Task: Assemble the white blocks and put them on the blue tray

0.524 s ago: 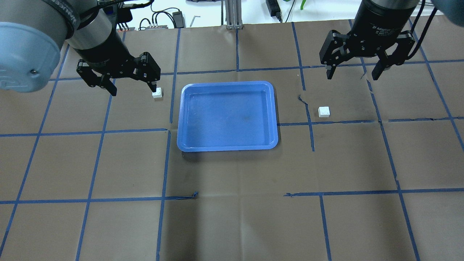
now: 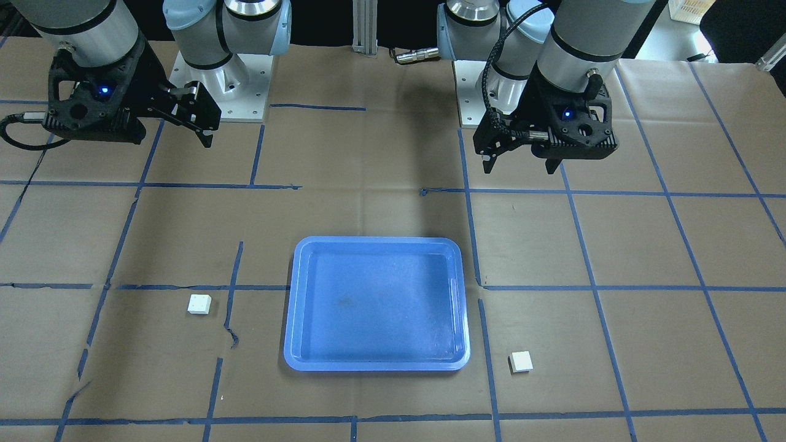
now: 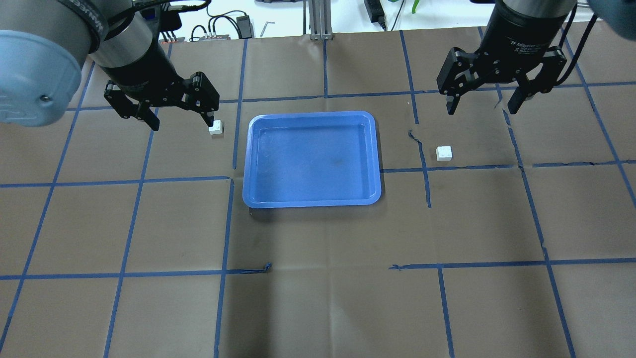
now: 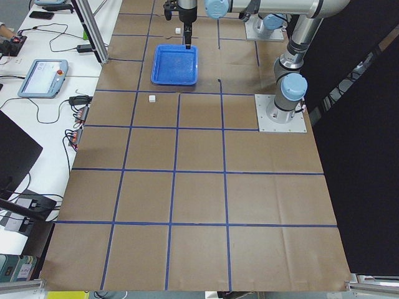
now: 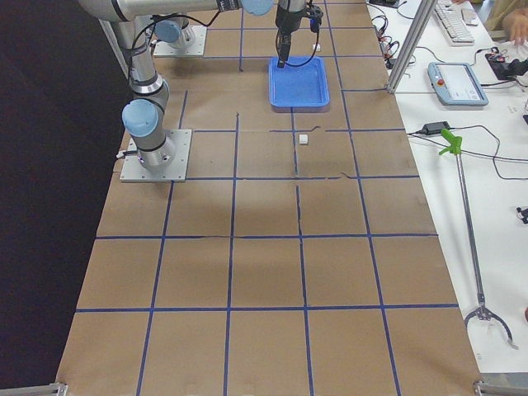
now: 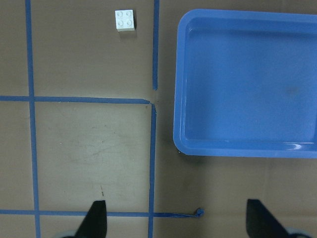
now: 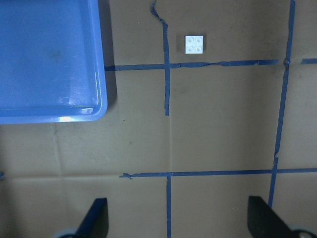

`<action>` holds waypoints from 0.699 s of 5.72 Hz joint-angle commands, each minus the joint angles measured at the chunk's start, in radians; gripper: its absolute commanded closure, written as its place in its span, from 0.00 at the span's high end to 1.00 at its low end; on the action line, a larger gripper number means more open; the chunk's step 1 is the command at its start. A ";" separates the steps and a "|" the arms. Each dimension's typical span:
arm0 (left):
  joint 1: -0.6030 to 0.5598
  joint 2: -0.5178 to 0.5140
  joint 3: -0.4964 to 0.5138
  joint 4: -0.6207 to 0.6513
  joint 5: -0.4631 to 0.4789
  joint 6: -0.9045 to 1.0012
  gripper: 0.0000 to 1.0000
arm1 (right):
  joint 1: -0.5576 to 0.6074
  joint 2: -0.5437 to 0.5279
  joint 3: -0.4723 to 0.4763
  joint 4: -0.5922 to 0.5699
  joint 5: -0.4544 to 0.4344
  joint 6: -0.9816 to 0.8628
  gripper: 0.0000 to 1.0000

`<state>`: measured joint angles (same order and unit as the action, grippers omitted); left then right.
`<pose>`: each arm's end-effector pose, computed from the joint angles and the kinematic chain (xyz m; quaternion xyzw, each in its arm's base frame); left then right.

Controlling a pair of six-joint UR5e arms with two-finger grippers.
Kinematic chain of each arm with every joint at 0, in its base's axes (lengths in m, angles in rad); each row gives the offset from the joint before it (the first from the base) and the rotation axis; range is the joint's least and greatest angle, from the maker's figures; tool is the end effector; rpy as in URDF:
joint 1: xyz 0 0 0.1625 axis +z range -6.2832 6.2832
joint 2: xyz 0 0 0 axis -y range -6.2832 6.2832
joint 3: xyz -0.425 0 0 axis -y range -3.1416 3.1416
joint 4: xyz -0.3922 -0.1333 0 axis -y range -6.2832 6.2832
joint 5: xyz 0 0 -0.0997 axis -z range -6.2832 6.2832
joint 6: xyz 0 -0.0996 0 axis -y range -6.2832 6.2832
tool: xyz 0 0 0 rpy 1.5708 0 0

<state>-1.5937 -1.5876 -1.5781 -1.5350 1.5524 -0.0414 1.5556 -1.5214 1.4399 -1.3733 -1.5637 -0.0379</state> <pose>-0.1465 -0.4969 0.4796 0.0092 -0.9999 0.0055 0.0094 0.1264 -0.5014 0.5084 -0.0111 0.9983 0.0578 0.0051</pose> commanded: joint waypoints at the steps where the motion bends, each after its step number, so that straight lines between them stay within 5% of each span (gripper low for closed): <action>1: 0.003 0.003 0.001 0.000 -0.006 0.005 0.99 | -0.009 0.006 0.002 -0.016 -0.006 -0.276 1.00; 4: 0.014 -0.093 0.004 0.071 0.000 0.040 0.99 | -0.104 0.085 0.004 -0.165 -0.001 -1.159 1.00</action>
<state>-1.5828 -1.6316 -1.5756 -1.5088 1.5509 -0.0235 1.4821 -1.4713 1.4432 -1.4835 -1.5659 -0.8988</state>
